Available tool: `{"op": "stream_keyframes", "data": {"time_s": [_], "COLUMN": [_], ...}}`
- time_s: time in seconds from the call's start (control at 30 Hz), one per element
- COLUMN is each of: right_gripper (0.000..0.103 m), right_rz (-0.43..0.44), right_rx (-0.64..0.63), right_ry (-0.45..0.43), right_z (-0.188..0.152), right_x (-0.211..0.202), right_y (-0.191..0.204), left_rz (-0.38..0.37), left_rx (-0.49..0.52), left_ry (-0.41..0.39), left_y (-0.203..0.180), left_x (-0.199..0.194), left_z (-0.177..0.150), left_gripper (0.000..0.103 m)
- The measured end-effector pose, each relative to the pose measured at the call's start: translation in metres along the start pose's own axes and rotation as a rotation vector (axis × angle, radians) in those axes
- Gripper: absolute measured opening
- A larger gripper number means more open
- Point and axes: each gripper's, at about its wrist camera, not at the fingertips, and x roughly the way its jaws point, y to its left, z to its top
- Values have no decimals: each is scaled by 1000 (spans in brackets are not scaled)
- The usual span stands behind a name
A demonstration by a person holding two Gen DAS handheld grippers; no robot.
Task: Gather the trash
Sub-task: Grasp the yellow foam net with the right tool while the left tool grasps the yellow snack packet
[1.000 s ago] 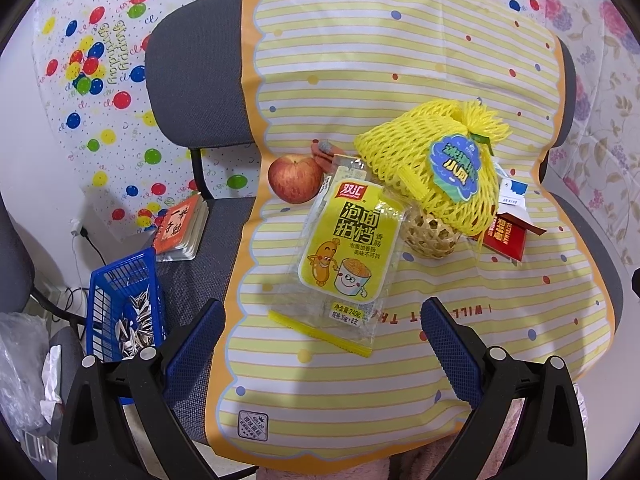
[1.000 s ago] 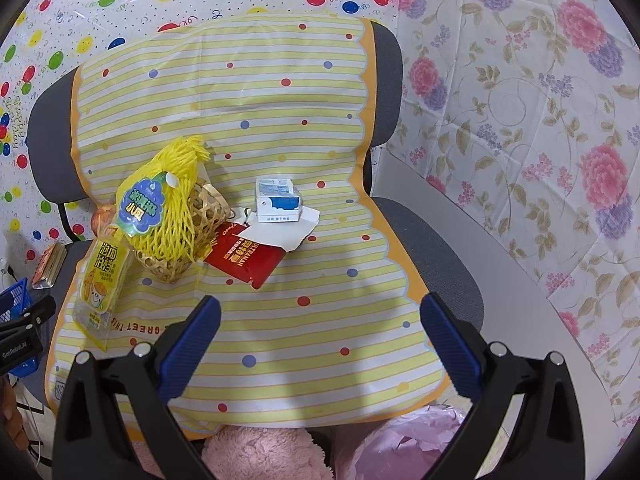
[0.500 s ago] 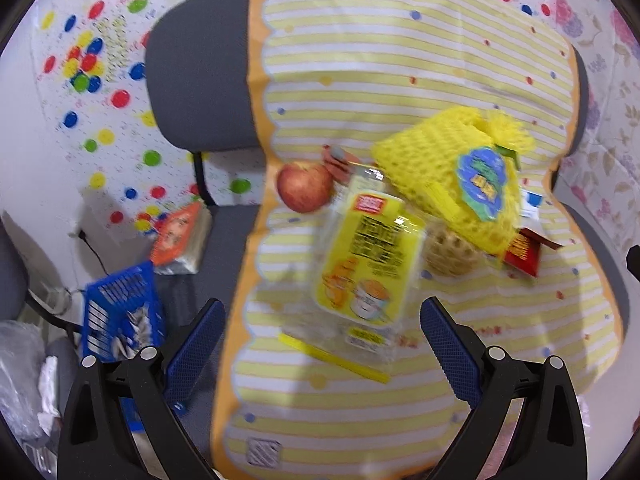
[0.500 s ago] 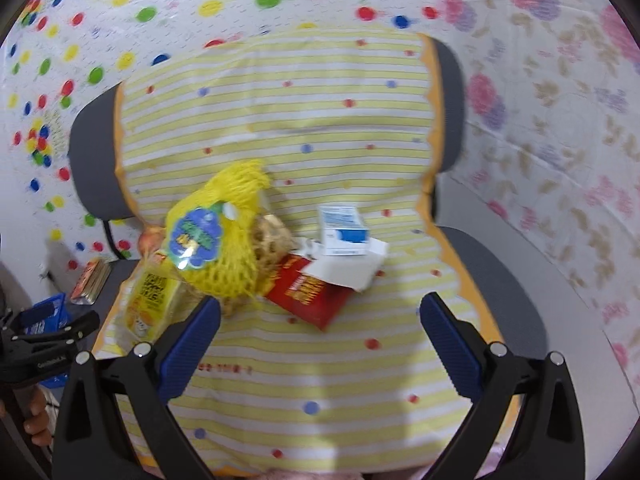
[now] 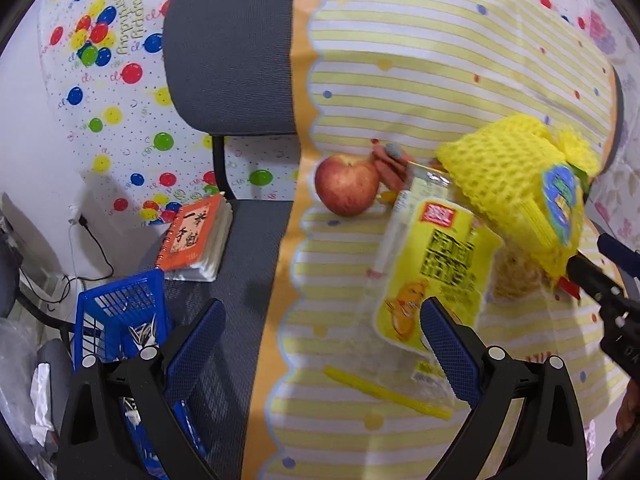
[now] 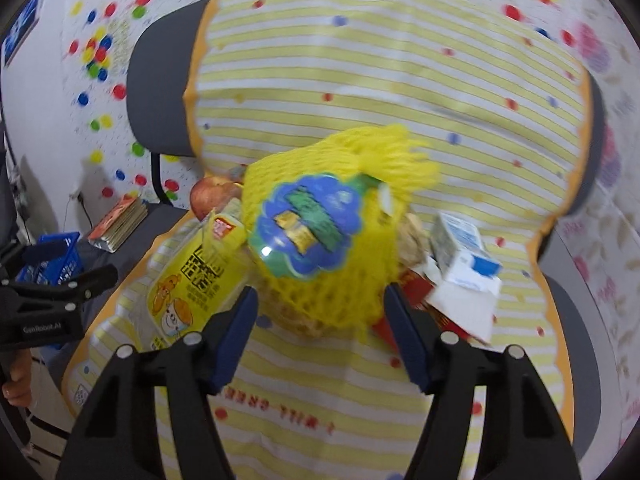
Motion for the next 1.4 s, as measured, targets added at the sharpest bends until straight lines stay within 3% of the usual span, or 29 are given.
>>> {"op": "stream_keyframes", "data": {"time_s": [0.2, 0.37, 0.4, 0.53, 0.57, 0.63, 0.7, 0.8, 0.9, 0.97, 1.2, 1.4], "right_gripper": [72, 72, 70, 41, 37, 18, 12, 9, 9, 9, 9, 9], "right_rz": [-103, -187, -204, -244, -243, -241, -225, -187, -170, -188, -201, -162], "right_rx": [-137, -220, -237, -274, -262, -236, -161, 35, 211, 277, 382, 428], "right_ry": [13, 20, 13, -27, -45, -73, -137, -243, -309, -303, -185, -164], "right_z": [8, 2, 2, 6, 9, 18, 30, 46, 45, 31, -32, -51], "right_x": [34, 50, 50, 38, 32, 21, -5, -55, -100, -117, -123, -118], "right_y": [23, 29, 30, 31, 27, 20, 4, -35, -73, -91, -105, -106], "left_rz": [-13, -39, -38, -30, -26, -23, -14, -9, -108, -143, -96, -7], "left_rx": [-30, -6, 1, 25, 28, 38, 57, 93, 69, 54, 158, 272], "left_ry": [2, 19, 19, 14, 10, -3, -39, -94, -84, -70, -39, -79], "left_y": [6, 2, 1, -4, -4, -4, -5, -8, -6, -9, -57, -104], "left_x": [10, 17, 17, 15, 14, 10, 3, -6, -7, -3, 12, 26], "left_z": [2, -6, -8, -13, -14, -15, -17, -19, -21, -23, -36, -34], "left_gripper": [96, 96, 96, 96, 96, 96, 96, 96, 96, 96, 93, 92]}}
